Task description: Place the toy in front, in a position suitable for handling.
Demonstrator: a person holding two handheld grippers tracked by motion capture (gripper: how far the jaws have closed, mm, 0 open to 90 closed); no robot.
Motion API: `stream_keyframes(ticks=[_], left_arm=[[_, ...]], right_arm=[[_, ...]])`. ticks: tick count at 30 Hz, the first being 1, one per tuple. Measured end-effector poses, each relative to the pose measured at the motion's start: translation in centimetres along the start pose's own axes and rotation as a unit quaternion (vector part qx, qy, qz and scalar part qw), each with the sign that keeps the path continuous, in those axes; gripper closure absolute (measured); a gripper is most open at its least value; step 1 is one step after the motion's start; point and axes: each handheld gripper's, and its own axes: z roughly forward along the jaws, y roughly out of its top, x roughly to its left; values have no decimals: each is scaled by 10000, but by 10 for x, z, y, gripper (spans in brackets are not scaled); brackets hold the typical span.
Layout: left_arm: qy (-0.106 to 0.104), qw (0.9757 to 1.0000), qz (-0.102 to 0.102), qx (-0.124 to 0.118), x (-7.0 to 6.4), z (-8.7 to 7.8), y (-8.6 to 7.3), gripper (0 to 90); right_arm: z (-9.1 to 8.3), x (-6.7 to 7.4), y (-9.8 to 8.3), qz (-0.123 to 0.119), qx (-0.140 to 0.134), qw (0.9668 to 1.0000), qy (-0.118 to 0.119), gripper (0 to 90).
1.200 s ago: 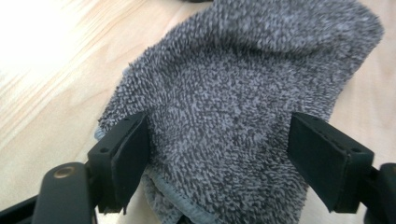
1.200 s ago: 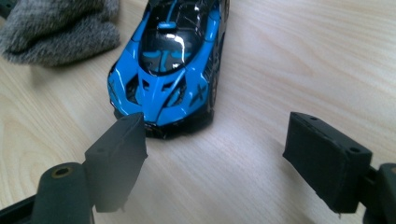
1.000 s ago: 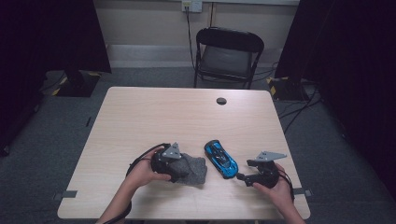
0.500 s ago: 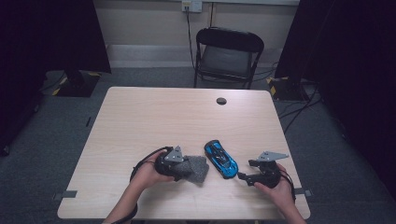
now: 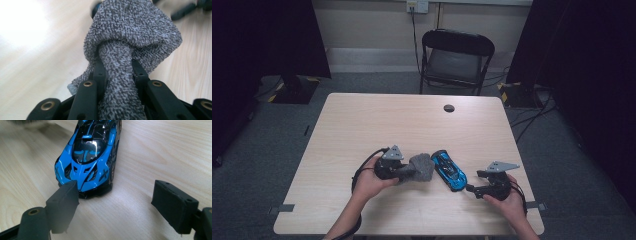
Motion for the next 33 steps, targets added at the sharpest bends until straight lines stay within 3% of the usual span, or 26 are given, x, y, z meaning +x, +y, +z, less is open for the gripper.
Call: stream_keyframes(ticks=[1,2,3,5,8,9,12,16,17,18,25,28,32,33], left_arm=[[0,10000,0,0,0,0,0,717],[223,9997,-43,-33,1,-1,9,716],[223,9997,-43,-33,1,-1,9,716],[313,9991,-18,299,0,14,17,715],[286,9985,-22,460,-1,25,17,715],[193,9985,-15,512,-4,36,15,715],[7,9981,10,609,-11,49,12,715],[-148,9977,-20,661,-16,57,10,716],[-231,9974,-22,682,-19,60,9,716],[-261,9972,4,697,-22,61,10,717],[-439,9958,188,784,-34,64,11,718],[-499,9952,205,820,-39,65,12,719],[-546,9946,249,848,-43,66,12,720],[-574,9943,295,854,-46,67,12,720]], right_arm=[[0,0,0,-4,-3,10000,-4,205],[1,0,1,-8,-16,10000,1,206],[1,0,1,-8,-16,10000,1,206],[2,1,2,-22,0,10000,-4,208],[4,2,3,-43,-8,10000,-5,208],[5,4,4,-56,-26,10000,-15,208],[7,4,4,-94,6,10000,11,222],[7,3,3,-71,7,9999,98,268],[6,3,3,-129,9,9997,196,337],[6,4,4,-148,-2,9996,222,345],[11,10,5,-207,90,9990,381,279],[11,16,9,-239,6,9986,464,395],[12,17,11,-254,16,9988,420,416],[11,14,10,-138,8,9991,409,478]])
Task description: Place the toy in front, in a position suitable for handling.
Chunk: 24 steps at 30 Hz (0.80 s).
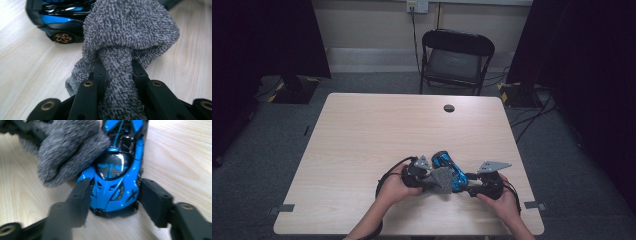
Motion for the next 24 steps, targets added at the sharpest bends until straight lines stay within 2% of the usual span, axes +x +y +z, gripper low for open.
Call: stream_keyframes(ticks=[2,3,6,14,15,17,18,20,21,23,24], left_arm=[[-16,10000,-24,-33,-2,1,0,720],[-25,10000,31,-35,-4,1,-1,720],[13,10000,81,-31,-7,-3,-2,720],[240,9997,66,42,4,-24,-10,720],[267,9996,-3,-4,6,-27,-13,719],[281,9996,21,26,7,-28,-13,719],[283,9996,27,37,7,-29,-14,719],[341,9994,17,17,10,-31,-15,719],[363,9992,-110,-111,13,-34,-16,719],[429,9989,-113,-138,15,-36,-16,719],[542,9980,-205,-267,20,-40,-16,718]], right_arm=[[-1,-2,0,32,3,10000,35,488],[-1,-2,-1,97,13,9999,44,489],[-1,-1,0,54,17,10000,11,491],[-2,-1,3,72,26,10000,-21,512],[-4,-3,7,78,-65,9999,-61,511],[-5,-4,8,112,-78,9999,-101,509],[-7,-7,11,111,-86,9997,-208,548],[-8,-9,11,113,-83,9996,-257,557],[-7,-10,9,66,-2,9994,-333,578],[-5,-10,7,6,108,9993,-365,602],[-4,-10,6,67,75,9995,-293,636]])
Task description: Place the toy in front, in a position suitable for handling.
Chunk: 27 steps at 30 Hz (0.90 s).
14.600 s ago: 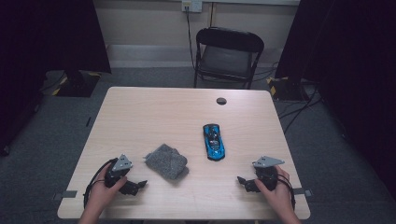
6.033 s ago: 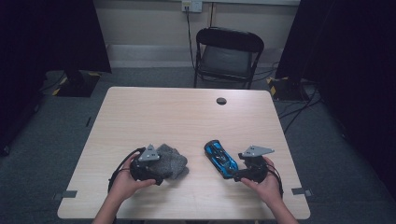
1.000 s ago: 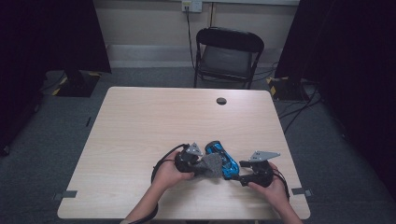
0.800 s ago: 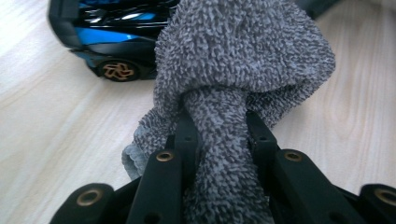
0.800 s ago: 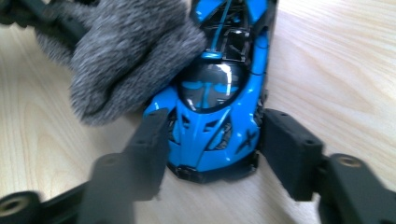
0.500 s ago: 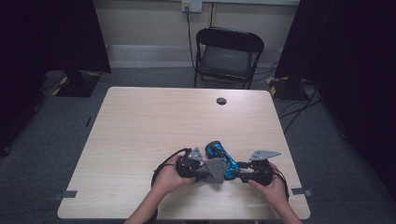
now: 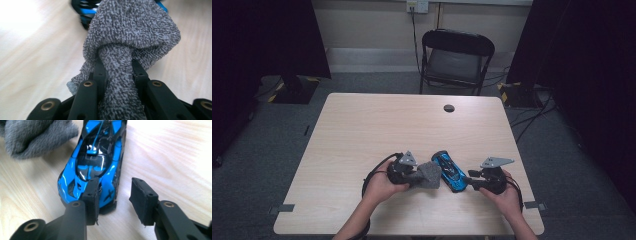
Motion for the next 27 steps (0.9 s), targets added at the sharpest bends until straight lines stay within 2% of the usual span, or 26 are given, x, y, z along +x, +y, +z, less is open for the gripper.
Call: stream_keyframes(ticks=[1,2,3,5,6,8,9,10,11,12,13,15,17,19,20,25,27], left_arm=[[0,10000,0,0,0,0,0,718],[97,9999,-62,-67,3,-2,1,718],[138,9997,-143,-142,7,-5,2,718],[231,9992,-216,-244,11,-6,4,718],[212,9992,-242,-222,12,-4,5,718],[216,9996,-199,-11,11,4,6,717],[141,9996,-182,159,9,15,4,717],[141,9996,-182,159,9,15,4,717],[72,9996,-144,244,4,24,2,717],[12,9997,-142,209,1,26,2,717],[-67,9996,-202,196,-1,27,3,718],[-138,9994,-190,248,-4,28,5,718],[-166,9992,-100,362,-12,30,9,719],[-331,9984,37,447,-22,33,12,720],[-331,9984,37,447,-22,33,12,720],[-574,9969,228,488,-41,37,15,722],[-611,9964,291,506,-45,36,15,722]], right_arm=[[0,0,0,26,-9,10000,39,662],[0,0,0,26,-9,10000,39,662],[0,2,1,-83,17,9999,94,734],[0,3,1,-125,17,9999,65,734],[0,4,1,-133,19,9999,52,738],[-1,3,0,-110,15,9999,54,742],[-1,3,0,-65,-4,10000,59,744],[-1,3,0,-65,-4,10000,59,744],[-1,4,0,-87,-9,10000,45,745],[0,4,0,-94,-17,9999,34,746],[0,4,0,-96,-22,10000,16,746],[0,4,0,-95,-36,9999,10,746],[0,4,-1,-81,-41,10000,12,747],[0,5,0,-85,-29,10000,-1,747],[0,5,0,-85,-29,10000,-1,747],[0,5,0,-106,-27,9999,-26,746],[0,5,-1,-102,-33,9999,-23,746]])
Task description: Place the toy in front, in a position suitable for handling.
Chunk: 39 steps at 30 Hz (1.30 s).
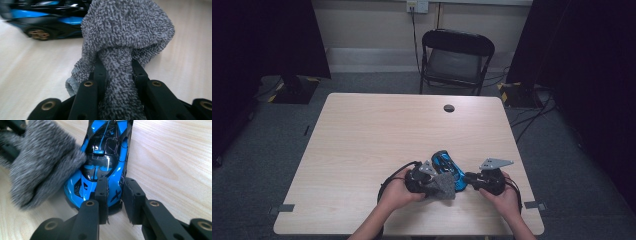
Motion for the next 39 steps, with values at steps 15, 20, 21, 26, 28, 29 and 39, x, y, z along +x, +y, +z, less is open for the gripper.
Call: stream_keyframes(ticks=[15,20,21,26,28,29,39], left_arm=[[743,9953,-472,-399,46,-31,13,720],[413,9983,-341,-242,31,-8,18,720],[359,9986,-306,-223,27,-4,18,721],[144,9992,-250,-260,10,2,19,721],[10,9998,-100,-177,0,4,21,721],[-32,9999,-68,-147,-3,5,22,722],[64,9993,-119,-358,1,-14,26,721]], right_arm=[[0,0,-1,32,-50,10000,9,747],[1,0,-2,58,-69,10000,3,735],[1,1,-2,59,-69,10000,-1,735],[0,1,-2,50,-57,10000,-8,736],[1,1,-1,44,-56,10000,-10,736],[0,1,-1,42,-55,10000,-13,736],[0,1,-2,90,-82,9998,-136,582]])
